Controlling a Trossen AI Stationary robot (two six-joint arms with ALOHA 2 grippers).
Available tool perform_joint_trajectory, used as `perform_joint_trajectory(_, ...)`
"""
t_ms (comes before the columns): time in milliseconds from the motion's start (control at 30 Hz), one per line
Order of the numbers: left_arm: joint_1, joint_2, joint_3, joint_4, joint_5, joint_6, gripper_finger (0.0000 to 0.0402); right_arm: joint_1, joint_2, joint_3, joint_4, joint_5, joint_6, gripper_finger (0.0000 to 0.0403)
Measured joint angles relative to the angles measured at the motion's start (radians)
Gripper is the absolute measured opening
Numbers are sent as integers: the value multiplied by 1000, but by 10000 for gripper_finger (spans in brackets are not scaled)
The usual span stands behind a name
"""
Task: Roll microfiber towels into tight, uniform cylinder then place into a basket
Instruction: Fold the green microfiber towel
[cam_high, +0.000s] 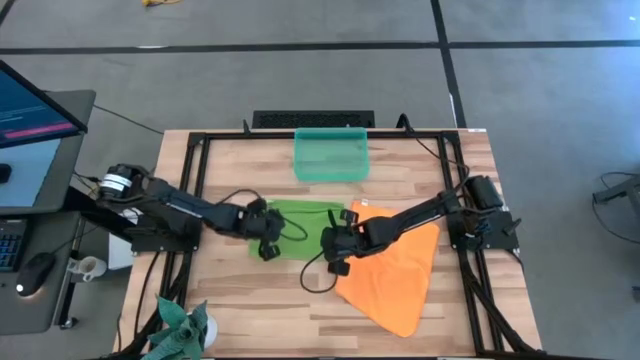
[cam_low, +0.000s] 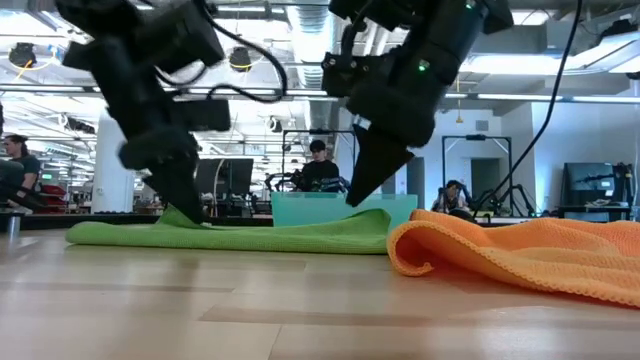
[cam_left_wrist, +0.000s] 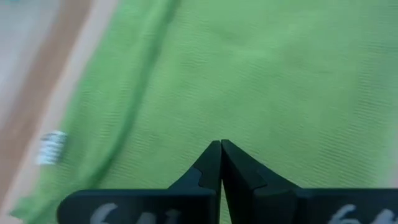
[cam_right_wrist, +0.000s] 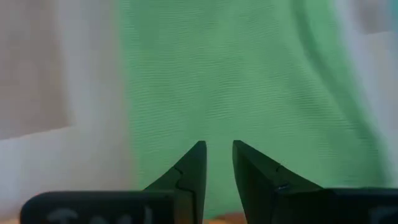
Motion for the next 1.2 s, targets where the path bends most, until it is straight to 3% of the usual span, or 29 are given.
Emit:
perform_joint_trajectory(133, -93, 2, 0, 5, -7, -71, 0, -19, 0, 8, -34, 70, -33, 101)
perform_joint_trajectory(300, -191, 8, -5, 3, -26, -156, 0, -27, 0, 9, -171, 48, 37, 101)
perform_joint_trajectory(600, -296, 7, -5, 38, -150, -214, 0, 130, 0, 8, -495, 124, 293, 101)
perform_joint_trajectory(767, -300, 7, -5, 49, -153, -227, 0, 209, 0, -21, -491, 117, 360, 101)
perform_joint_trajectory(933, -299, 7, -5, 50, -155, -250, 0, 238, -1, -89, -474, 44, 430, 101)
perform_joint_trajectory(1200, -299, 7, -5, 50, -156, -251, 0, 188, -10, -198, -479, 9, 449, 101)
